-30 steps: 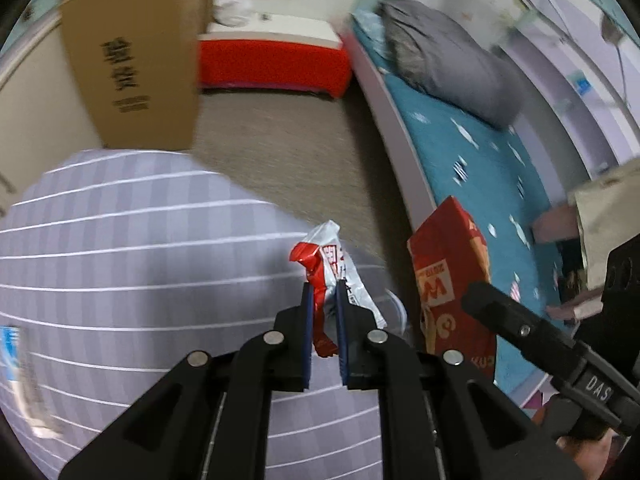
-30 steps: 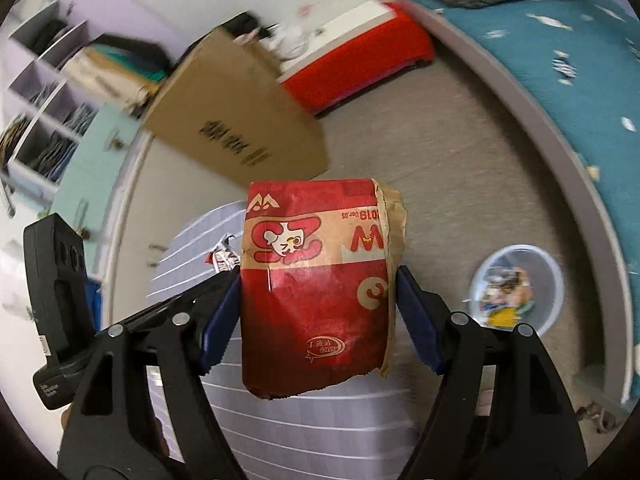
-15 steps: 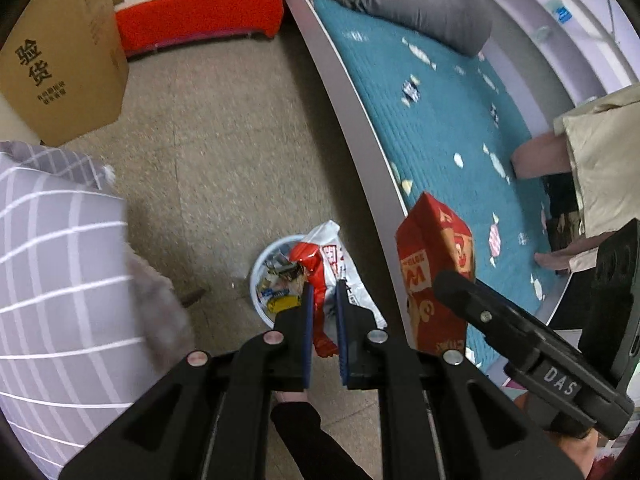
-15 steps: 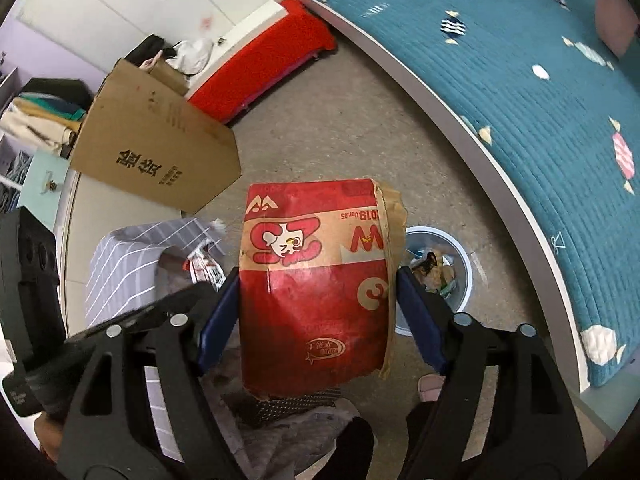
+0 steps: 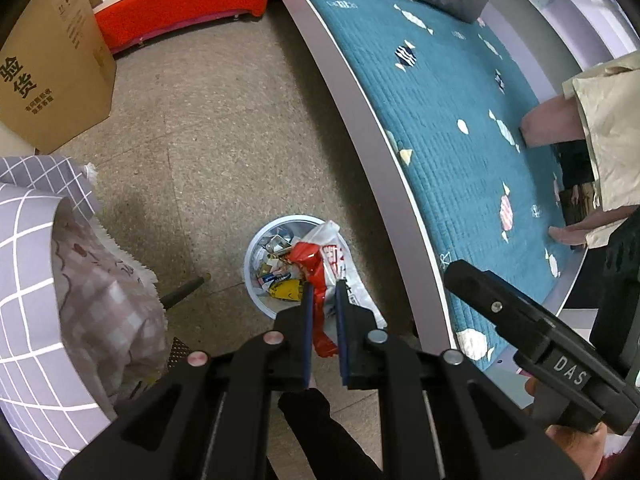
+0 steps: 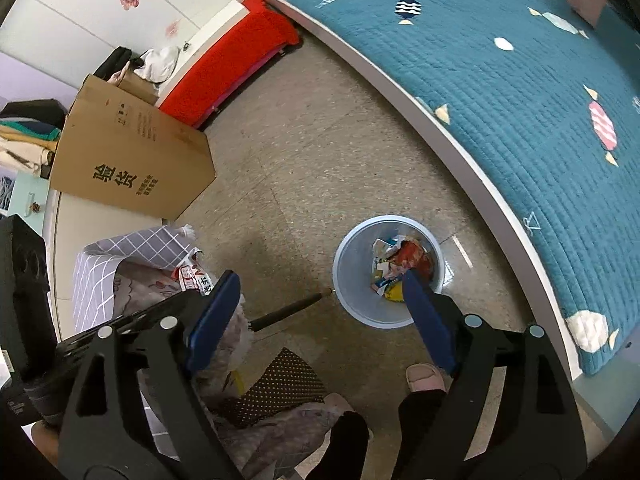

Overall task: Collect trash
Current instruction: 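Open both grippers to drop the wrapper and snack bag into the bucket, then move both open grippers back over the table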

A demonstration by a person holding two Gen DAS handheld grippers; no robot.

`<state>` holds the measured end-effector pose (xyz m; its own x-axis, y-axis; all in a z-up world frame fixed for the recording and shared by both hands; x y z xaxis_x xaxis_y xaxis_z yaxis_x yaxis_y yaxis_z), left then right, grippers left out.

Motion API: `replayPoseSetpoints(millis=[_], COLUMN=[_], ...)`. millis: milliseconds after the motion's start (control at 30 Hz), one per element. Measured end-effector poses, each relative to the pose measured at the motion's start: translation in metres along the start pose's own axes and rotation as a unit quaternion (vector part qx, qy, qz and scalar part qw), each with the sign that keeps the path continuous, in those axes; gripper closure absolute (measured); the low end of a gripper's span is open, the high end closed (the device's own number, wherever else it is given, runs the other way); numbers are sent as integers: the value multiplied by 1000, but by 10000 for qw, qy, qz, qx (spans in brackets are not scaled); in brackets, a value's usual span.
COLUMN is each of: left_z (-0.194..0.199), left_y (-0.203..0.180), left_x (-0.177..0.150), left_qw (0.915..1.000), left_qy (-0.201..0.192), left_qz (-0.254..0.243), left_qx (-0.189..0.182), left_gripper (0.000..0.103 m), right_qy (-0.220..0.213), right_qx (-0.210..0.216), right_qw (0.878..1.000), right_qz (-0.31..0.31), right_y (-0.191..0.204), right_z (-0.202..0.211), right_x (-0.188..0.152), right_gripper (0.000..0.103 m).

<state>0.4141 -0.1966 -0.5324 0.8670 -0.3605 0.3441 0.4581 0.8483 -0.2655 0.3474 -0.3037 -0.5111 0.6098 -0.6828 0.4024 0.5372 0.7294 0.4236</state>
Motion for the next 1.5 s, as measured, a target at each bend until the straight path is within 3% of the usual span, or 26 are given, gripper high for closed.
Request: replayPoseSetpoints(millis=[267, 567, 633, 667, 700, 833, 1267, 1500], left_z=[-12, -7, -4, -2, 0, 9, 57, 123], left_y=[-20, -50, -54, -54, -55, -56, -18, 55], left_x=[-9, -1, 3, 4, 6, 7, 5, 3], left_qw=[9997, 9994, 9995, 9995, 9995, 9992, 9977, 9908], left_qy=[184, 39, -79, -109, -146, -265, -624, -1158], left_qz=[-157, -320, -293, -275, -263, -298, -38, 483], left_qx=[-25, -124, -103, -68, -34, 4, 255, 500], left_gripper=[93, 92, 79, 58, 49, 49, 49, 47], right_qy=[-198, -509, -580, -614, -638, -654, -577, -574], right_qx=[-109, -92, -68, -59, -52, -17, 208, 587], right_qw=[9997, 9983, 9978, 9976, 9974, 9974, 9981, 9956], right_qz=[-98, -266, -299, -307, -319, -298, 97, 463], right_y=[-20, -35, -36, -37, -38, -36, 15, 92], right_z=[14, 38, 43, 46, 48, 53, 63, 65], right_x=[10, 28, 30, 32, 32, 32, 19, 0], right_gripper=[21, 21, 21, 21, 21, 21, 21, 21])
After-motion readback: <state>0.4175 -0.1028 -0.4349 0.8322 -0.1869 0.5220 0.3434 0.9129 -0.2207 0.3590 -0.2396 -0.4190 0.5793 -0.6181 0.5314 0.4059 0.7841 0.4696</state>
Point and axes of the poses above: each gripper's, at about its wrist camera, not at the fingertips, and z roughly against the way its jaws point, y to its left, x to its top, the point moved 10 cm from there along -z, roughly the way its jaws point, and after that the axes turned 13 degrees about -y, right-handed, at the moved point
